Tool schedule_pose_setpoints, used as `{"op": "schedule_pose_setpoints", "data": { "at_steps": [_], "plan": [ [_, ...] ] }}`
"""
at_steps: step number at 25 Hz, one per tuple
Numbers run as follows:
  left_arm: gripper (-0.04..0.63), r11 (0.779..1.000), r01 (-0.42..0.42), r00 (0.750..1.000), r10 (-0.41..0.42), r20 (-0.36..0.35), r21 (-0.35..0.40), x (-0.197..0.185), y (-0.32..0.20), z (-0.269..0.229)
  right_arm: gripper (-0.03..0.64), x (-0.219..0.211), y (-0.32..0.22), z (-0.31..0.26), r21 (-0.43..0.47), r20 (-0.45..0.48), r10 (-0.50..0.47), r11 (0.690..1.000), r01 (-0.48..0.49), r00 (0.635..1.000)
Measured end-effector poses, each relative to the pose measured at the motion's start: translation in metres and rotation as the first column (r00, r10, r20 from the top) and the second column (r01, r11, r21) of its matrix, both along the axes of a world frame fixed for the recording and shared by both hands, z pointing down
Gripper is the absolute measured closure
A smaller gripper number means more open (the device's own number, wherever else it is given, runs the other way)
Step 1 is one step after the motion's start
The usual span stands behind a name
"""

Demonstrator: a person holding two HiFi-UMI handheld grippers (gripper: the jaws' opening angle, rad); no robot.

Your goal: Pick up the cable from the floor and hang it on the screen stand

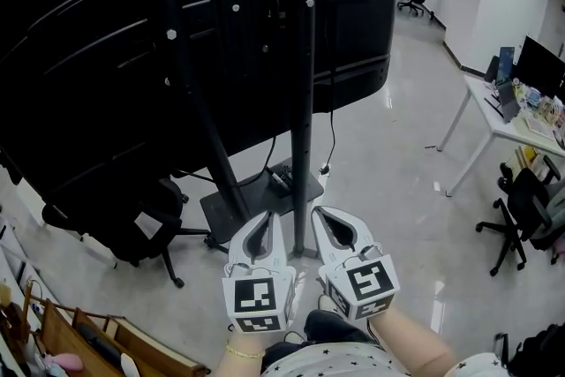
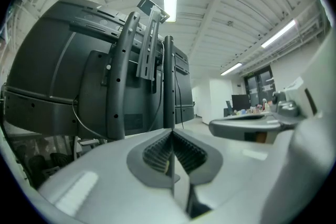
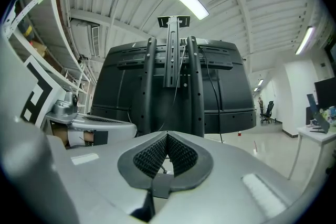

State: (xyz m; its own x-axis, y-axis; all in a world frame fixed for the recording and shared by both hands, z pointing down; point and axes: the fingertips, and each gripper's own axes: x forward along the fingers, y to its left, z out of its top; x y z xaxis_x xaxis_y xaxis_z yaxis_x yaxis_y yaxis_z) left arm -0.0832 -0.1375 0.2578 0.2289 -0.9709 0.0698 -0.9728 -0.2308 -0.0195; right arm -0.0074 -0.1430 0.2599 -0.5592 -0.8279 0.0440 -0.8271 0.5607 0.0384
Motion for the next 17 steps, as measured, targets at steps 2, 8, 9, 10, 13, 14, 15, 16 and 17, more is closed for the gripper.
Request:
{"op": "schedule_pose_setpoints", "data": {
  "at_steps": [2,8,9,10,13,14,15,16,17],
  "plan": [
    [0.588,1.0,-0.001,1.0,0.001,-0.008,-0.006,-0.003,0.003,0.002,0.62,-0.004,0.005,0.0,0.004,0.002,-0.001,1.0,0.001,1.0],
    [0.588,1.0,0.0,1.0,0.0,-0.008,-0.011,-0.008,0.006,0.002,0.62,-0.01,0.01,0.001,0.006,-0.002,-0.006,1.0,0.006,1.0],
    [0.588,1.0,-0.001,1.0,0.001,-0.007,-0.011,-0.008,0.006,0.002,0.62,-0.01,0.01,0.0,0.006,-0.003,-0.007,1.0,0.007,1.0],
    [0.588,1.0,-0.001,1.0,0.001,-0.007,-0.011,-0.008,0.006,0.001,0.62,-0.011,0.01,0.0,0.006,-0.004,-0.008,1.0,0.008,1.0],
    [0.588,1.0,0.003,1.0,-0.004,-0.014,-0.011,-0.01,0.005,0.0,0.618,-0.013,0.01,0.0,0.007,-0.005,-0.011,1.0,0.011,1.0],
    [0.588,1.0,0.003,1.0,-0.003,-0.016,-0.012,-0.01,0.005,0.0,0.62,-0.014,0.009,-0.001,0.008,-0.005,-0.011,1.0,0.011,1.0],
    [0.588,1.0,0.002,1.0,-0.002,-0.017,-0.012,-0.01,0.004,0.001,0.62,-0.014,0.009,-0.001,0.009,-0.005,-0.01,1.0,0.01,1.0],
    [0.588,1.0,0.0,1.0,-0.001,-0.018,-0.013,-0.01,0.004,0.001,0.62,-0.015,0.009,-0.001,0.01,-0.004,-0.01,1.0,0.01,1.0],
    [0.588,1.0,-0.001,1.0,0.001,-0.019,-0.014,-0.01,0.003,0.001,0.62,-0.015,0.008,-0.001,0.011,-0.003,-0.009,1.0,0.009,1.0]
  ]
}}
